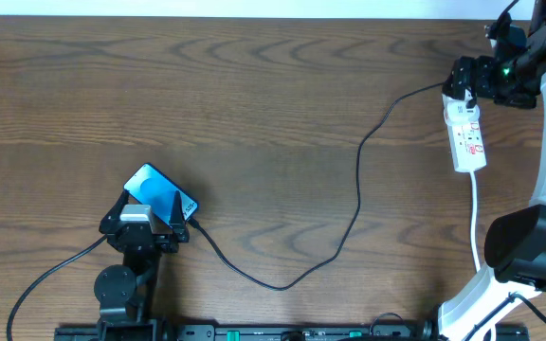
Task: Plug charger to phone and switch on socket
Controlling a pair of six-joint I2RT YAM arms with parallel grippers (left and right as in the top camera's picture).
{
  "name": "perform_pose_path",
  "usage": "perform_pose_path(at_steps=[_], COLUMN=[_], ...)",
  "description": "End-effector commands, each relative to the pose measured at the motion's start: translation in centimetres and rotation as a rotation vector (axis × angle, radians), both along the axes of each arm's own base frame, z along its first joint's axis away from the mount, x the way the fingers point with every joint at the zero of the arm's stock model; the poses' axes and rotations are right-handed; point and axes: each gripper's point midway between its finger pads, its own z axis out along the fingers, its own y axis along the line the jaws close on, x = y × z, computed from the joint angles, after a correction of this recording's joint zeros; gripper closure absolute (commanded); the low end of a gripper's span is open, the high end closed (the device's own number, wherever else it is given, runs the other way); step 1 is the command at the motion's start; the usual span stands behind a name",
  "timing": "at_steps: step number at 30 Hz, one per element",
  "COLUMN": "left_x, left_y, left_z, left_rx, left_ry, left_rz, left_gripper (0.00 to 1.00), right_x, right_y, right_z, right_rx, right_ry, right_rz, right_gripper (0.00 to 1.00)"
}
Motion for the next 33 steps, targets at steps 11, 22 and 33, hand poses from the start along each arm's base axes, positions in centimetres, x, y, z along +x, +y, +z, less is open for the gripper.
perform_pose_path(at_steps=[11, 22, 33], left_x=[-0.1, -0.1, -0.1], left_y=[-0.5, -0.6, -0.6], left_z=[-1.4, -1.4, -1.4], left_rx=[-0.008, -0.007, -0.007], left_ry=[0.045, 0.045, 0.045], left_rz=[-0.034, -0.034, -0.034], left_gripper=[0.09, 0.09, 0.09], right_x=[1.4, 0.0, -3.9], right_y=[1.3, 1.9, 4.4], right_z=[3.0, 3.3, -2.3], right_rx=[0.038, 0.027, 0.094], right_ry=[-0.135, -0.274, -0.375], right_rz=[0.024, 0.038, 0.089], right_gripper=[0.01, 0.01, 0.01])
